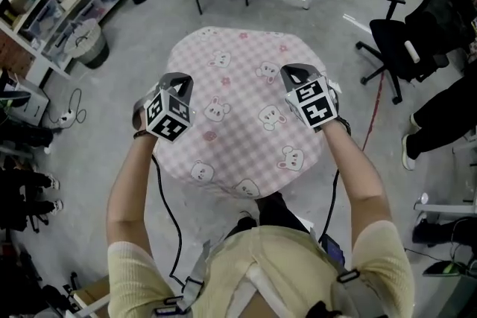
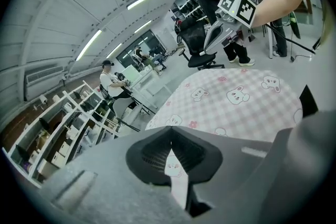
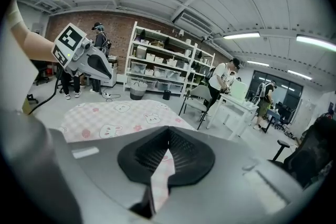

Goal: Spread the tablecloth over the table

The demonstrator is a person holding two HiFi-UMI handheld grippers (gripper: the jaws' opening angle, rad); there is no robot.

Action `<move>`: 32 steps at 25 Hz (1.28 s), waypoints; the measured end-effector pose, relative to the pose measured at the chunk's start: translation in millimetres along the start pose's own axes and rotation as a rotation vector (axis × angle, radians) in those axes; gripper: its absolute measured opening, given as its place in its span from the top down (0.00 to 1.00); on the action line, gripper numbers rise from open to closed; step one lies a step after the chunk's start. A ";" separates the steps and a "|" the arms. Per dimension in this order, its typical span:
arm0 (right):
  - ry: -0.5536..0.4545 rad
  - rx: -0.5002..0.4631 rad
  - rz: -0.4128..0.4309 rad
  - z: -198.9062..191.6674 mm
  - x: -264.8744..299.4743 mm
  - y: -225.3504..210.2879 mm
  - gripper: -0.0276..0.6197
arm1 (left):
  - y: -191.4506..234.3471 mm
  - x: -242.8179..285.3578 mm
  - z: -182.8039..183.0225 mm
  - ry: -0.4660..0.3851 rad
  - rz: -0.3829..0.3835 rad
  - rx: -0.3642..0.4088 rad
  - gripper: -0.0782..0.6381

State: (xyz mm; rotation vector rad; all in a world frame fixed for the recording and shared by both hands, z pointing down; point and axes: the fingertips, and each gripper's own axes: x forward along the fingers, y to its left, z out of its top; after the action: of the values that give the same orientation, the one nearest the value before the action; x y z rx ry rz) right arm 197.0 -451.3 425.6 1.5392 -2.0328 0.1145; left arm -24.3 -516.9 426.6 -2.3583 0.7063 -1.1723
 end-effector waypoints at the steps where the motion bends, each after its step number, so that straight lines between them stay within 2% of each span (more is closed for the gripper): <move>1: -0.005 -0.002 0.001 0.5 -3.2 5.8 0.95 | -3.5 -4.8 -1.7 -0.003 0.000 -0.008 0.88; 7: -0.011 0.007 0.007 -4.2 -26.9 35.6 0.95 | -27.8 -24.7 -12.7 -0.013 -0.009 -0.083 0.88; 13: -0.008 0.034 0.001 -17.1 -50.5 52.5 0.95 | -55.2 -41.9 -14.5 -0.038 -0.021 -0.127 0.88; 18: -0.016 0.093 -0.008 -29.2 -70.6 64.8 0.95 | -74.8 -53.5 -14.4 -0.079 -0.006 -0.222 0.88; 24: -0.017 0.141 -0.006 -42.0 -90.7 86.7 0.95 | -109.5 -62.8 -21.0 -0.081 -0.030 -0.297 0.88; 29: -0.009 0.206 0.014 -57.6 -101.1 103.1 0.95 | -127.3 -79.4 -26.9 -0.090 -0.025 -0.398 0.88; 32: -0.022 0.260 0.005 -61.9 -103.9 109.5 0.95 | -136.0 -87.9 -41.3 -0.074 0.003 -0.474 0.88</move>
State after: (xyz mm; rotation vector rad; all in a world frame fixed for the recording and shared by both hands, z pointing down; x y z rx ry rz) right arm 139.5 -301.5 455.3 1.6960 -2.1040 0.3785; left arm -68.8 -362.6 472.8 -2.7614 1.0564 -0.9910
